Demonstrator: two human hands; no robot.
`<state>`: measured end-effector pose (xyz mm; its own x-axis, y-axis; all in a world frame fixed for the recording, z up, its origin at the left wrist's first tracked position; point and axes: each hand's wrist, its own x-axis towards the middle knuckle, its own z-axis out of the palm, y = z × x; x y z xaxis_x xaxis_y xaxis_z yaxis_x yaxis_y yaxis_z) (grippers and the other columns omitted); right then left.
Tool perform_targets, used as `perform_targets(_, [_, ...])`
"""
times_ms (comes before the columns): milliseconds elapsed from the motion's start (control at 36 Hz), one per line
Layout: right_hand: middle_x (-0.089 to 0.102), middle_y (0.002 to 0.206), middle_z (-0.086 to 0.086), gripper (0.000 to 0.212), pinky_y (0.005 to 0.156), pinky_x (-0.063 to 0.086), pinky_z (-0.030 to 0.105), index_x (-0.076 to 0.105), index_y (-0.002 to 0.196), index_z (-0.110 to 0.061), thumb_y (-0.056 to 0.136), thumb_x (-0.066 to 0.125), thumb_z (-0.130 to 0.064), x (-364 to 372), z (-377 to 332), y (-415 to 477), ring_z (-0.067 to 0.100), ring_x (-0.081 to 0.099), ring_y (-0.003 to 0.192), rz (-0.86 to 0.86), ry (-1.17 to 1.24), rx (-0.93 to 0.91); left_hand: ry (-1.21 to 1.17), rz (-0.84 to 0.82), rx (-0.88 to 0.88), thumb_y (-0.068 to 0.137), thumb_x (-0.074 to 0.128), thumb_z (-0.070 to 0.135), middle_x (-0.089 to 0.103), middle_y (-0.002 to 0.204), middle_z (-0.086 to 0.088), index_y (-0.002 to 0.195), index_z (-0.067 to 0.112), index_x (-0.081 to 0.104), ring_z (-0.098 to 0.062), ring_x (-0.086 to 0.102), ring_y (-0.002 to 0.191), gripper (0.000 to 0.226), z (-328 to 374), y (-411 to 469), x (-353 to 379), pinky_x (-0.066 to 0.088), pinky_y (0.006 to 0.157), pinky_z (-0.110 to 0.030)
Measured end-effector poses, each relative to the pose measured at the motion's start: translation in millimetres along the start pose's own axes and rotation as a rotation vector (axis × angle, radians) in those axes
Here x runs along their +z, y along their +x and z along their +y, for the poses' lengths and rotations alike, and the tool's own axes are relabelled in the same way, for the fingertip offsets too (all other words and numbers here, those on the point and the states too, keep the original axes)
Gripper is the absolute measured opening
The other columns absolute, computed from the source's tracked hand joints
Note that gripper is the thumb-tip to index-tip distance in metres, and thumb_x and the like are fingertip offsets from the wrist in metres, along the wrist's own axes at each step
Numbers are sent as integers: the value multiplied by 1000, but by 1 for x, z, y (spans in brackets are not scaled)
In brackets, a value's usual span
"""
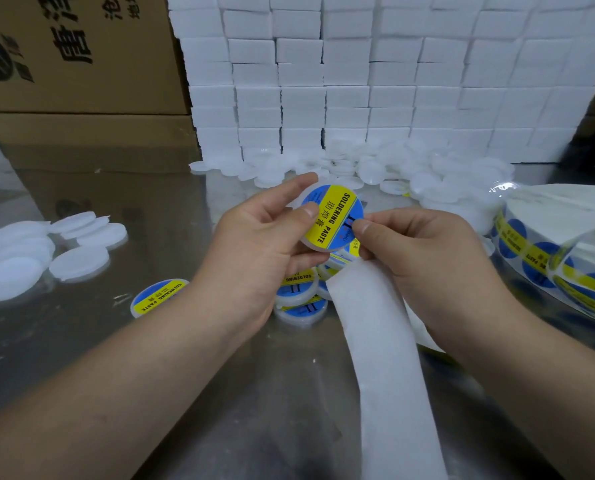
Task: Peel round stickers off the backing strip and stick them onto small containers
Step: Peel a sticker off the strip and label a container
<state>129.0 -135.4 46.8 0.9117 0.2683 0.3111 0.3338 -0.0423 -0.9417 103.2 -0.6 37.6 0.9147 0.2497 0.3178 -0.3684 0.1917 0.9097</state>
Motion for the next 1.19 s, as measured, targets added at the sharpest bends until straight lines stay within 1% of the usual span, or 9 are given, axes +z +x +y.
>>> perform_targets(167, [56,46,-13,35,46,38,9,67,50,-36,81,64,-22,0,2,1,-3,45,44,13,-45,5,4,14,10,88,55,9,73,82,0,91,31,65,-17,71,74,24,0,-1,1,57,62,-26])
perform_targets(500, [56,44,-12,39,41,36,7,64,44,-31,81,64,-21,-1,5,3,-4,45,41,41,-77,-8,66,20,56,88,54,3,72,76,8,90,32,63,-12,70,67,30,2,-3,4,55,57,-21])
perform_targets(667, [54,45,-11,27,42,35,13,66,50,-36,76,66,-31,-1,9,5,0,42,43,72,-150,-31,246,48,236,85,58,2,71,81,4,83,41,65,-10,65,70,40,2,-12,8,57,68,-27])
perform_targets(778, [39,39,-6,47,34,25,11,57,53,-6,61,67,-51,-6,10,8,4,31,36,119,-226,-45,229,68,310,87,55,3,70,74,17,86,41,64,-6,66,66,39,5,-14,7,55,60,-20])
perform_targets(861, [41,42,-3,50,35,27,11,56,54,-5,58,65,-54,-5,9,6,3,33,37,103,-213,-42,280,90,332,89,53,5,70,74,18,92,39,61,-5,66,64,35,6,-12,6,54,57,-19])
perform_targets(972, [46,62,14,56,60,37,28,56,78,5,68,52,-50,-5,8,5,12,42,57,60,-96,-53,330,118,230,90,53,8,70,76,13,88,43,61,-12,64,63,36,0,-9,4,57,61,-28])
perform_targets(1028, [51,62,10,51,61,40,31,59,75,-3,68,48,-52,-6,4,5,11,45,58,58,-121,-83,341,79,195,90,53,9,70,77,13,87,42,62,-10,64,66,35,-1,-10,4,57,62,-26])
perform_targets(1111, [61,60,-5,44,52,40,19,58,60,-20,75,48,-61,-8,2,3,0,50,54,27,-322,-176,356,-40,173,90,51,7,70,75,19,89,38,62,0,65,68,33,1,-15,8,51,56,-14])
perform_targets(1194, [51,55,-6,31,52,34,21,48,59,-26,72,37,-52,-8,3,4,6,47,57,26,-559,-259,361,-55,176,91,50,8,68,71,22,89,36,61,4,64,65,30,1,-18,9,46,52,-9])
